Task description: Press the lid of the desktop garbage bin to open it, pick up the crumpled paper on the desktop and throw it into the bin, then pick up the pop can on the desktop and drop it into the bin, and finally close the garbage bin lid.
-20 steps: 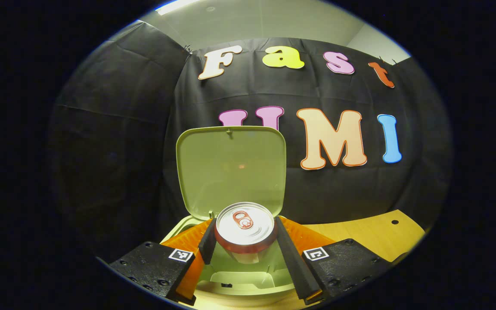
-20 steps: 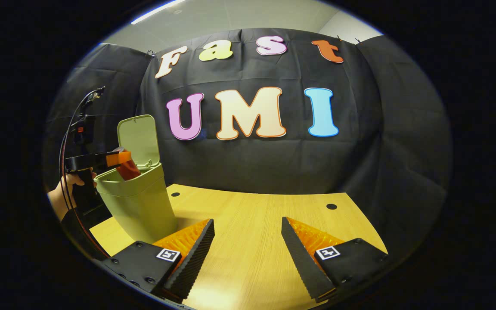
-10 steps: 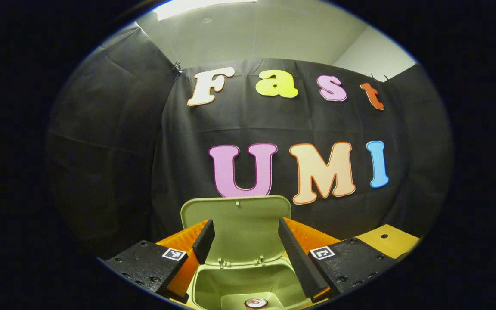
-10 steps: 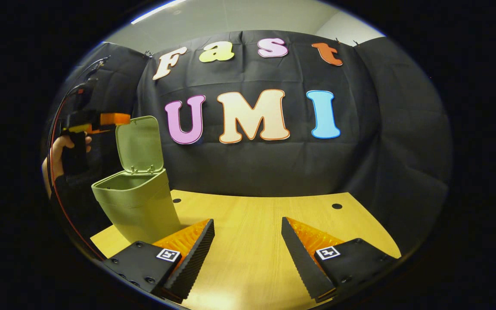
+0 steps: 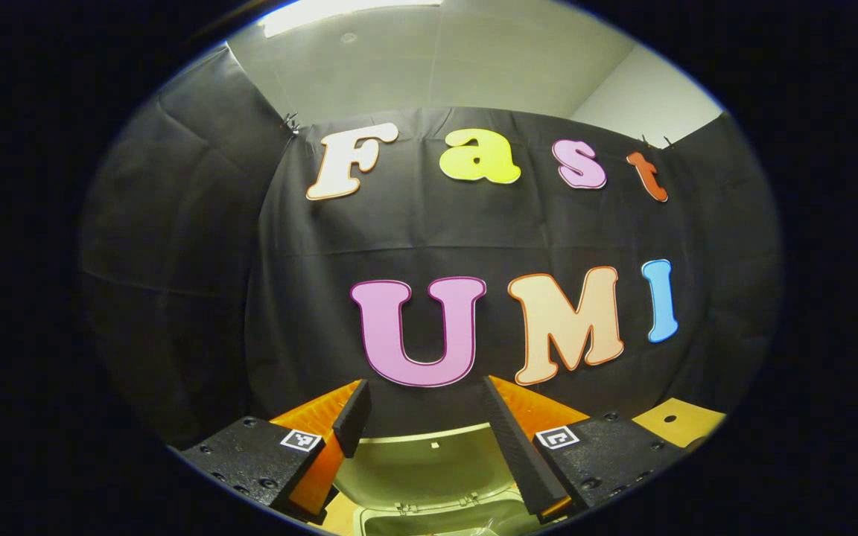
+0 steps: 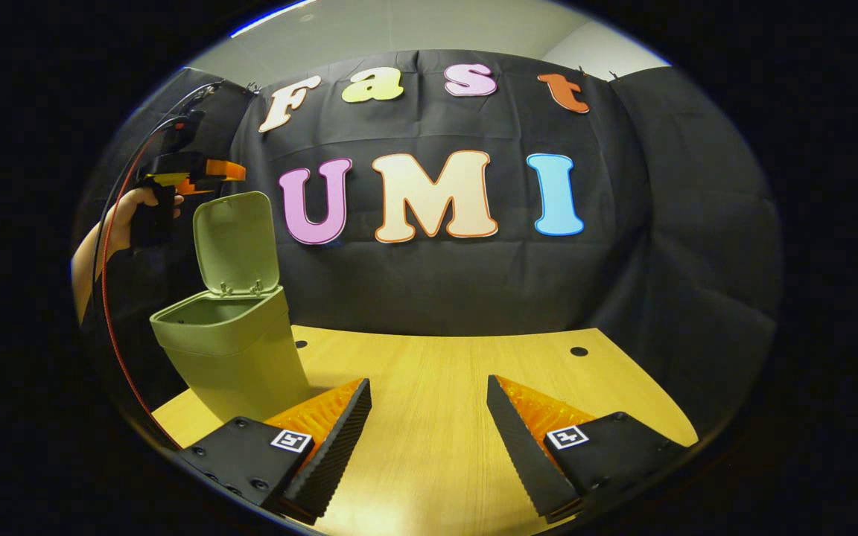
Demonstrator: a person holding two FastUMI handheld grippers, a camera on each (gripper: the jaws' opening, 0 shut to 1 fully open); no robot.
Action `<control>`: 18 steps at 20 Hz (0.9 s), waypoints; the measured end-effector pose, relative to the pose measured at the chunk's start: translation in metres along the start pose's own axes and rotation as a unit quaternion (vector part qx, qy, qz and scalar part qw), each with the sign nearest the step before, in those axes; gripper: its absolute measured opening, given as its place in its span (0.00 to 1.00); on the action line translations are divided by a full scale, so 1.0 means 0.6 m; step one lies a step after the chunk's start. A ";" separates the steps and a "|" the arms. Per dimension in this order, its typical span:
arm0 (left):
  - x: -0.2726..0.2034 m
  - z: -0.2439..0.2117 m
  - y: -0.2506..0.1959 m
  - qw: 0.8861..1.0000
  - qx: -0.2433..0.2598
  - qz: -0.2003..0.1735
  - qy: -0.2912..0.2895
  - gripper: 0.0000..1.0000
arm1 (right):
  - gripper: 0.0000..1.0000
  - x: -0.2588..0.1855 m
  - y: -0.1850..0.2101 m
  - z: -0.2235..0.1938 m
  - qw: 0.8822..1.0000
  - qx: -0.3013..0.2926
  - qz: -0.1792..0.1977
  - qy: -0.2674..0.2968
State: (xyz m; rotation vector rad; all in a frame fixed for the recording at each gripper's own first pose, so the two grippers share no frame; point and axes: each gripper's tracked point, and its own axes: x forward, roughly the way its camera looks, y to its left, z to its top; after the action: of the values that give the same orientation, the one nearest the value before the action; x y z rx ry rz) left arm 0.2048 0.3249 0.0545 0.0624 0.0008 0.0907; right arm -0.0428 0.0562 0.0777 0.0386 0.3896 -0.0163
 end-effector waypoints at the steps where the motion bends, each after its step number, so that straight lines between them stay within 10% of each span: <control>1: 0.008 -0.013 0.003 1.000 0.002 0.003 0.012 0.88 | 0.98 -0.002 -0.004 -0.004 1.000 -0.001 -0.002 0.001; 18: -0.125 -0.069 -0.040 0.998 -0.021 0.046 0.044 0.88 | 0.98 -0.002 -0.050 0.006 0.998 -0.004 0.065 0.009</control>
State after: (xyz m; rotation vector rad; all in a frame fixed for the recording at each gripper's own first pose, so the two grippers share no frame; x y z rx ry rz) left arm 0.1324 0.2965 0.0118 0.0154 0.0831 0.1851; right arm -0.0433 0.0261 0.0805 0.0560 0.4044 0.1139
